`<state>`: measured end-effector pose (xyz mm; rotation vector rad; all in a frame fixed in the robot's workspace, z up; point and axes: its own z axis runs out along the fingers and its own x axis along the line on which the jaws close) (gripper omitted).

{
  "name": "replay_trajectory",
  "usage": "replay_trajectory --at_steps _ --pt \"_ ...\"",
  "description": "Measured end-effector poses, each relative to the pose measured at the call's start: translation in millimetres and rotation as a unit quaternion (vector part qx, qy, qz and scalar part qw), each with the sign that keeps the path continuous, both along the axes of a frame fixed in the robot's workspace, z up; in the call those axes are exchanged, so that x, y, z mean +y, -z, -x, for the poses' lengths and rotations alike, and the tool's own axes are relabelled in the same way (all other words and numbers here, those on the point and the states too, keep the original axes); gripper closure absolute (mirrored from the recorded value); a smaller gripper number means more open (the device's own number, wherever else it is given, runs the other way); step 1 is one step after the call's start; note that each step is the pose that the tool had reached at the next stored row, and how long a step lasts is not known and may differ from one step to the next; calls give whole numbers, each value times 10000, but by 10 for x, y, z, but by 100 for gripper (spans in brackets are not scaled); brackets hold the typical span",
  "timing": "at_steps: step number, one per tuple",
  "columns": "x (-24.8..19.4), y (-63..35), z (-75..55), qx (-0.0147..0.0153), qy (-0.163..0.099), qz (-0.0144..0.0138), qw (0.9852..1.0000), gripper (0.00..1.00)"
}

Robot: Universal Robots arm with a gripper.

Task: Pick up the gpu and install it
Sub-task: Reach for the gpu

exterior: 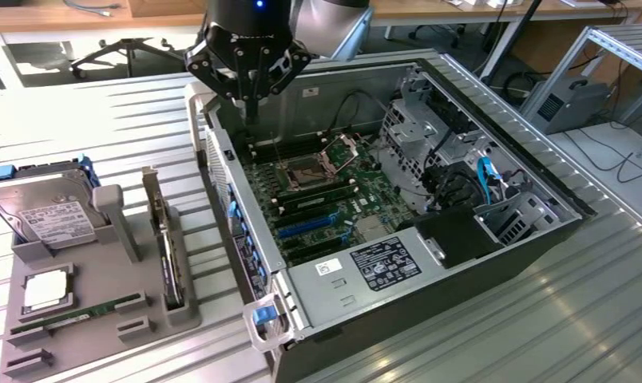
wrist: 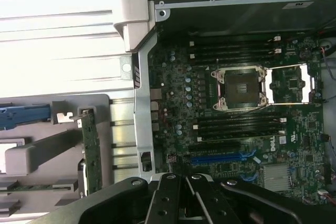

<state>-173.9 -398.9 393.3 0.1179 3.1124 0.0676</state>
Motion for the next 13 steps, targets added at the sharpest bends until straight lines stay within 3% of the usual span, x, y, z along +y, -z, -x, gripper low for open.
replay_trajectory --at_steps 13 --pt "0 0 71 0 0 0 10000 89"
